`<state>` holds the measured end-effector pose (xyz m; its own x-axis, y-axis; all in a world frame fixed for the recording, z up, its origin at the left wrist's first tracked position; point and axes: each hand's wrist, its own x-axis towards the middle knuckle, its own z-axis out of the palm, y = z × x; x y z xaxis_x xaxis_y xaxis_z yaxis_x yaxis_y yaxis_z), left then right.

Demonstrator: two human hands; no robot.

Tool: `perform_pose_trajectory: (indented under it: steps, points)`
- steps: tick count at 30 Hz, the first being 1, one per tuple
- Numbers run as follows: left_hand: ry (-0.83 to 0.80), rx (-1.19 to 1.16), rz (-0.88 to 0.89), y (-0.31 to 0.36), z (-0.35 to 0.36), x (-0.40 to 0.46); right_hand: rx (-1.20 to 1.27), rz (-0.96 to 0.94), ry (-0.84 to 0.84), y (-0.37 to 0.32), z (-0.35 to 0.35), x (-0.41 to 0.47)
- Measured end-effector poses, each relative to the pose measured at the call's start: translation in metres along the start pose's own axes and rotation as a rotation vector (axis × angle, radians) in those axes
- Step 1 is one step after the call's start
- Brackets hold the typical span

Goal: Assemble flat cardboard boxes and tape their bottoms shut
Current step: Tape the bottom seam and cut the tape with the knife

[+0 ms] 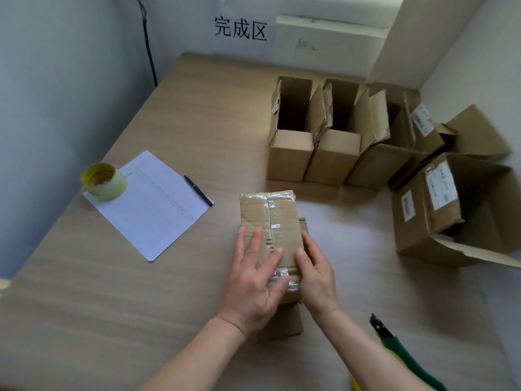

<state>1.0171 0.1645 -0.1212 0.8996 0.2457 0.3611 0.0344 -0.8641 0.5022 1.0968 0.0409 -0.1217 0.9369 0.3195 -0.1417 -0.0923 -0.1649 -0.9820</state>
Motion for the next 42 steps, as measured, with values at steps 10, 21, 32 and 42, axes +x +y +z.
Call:
perform_pose_trajectory:
  steps: [10,21,32,42]
  points:
    - [-0.013,-0.344,-0.249,0.005,-0.006,0.001,-0.137,0.037,0.021,-0.008,0.002,-0.013]
    - [-0.164,-0.652,-0.837,0.014,-0.015,0.012,-0.09,0.196,0.05,-0.01,-0.005,-0.003]
    - [-0.05,-0.861,-0.554,0.002,-0.075,0.042,0.532,0.362,0.019,-0.089,-0.051,0.011]
    - [-0.579,-0.659,-0.681,0.021,-0.061,0.034,0.071,0.369,-0.08,-0.061,-0.048,-0.02]
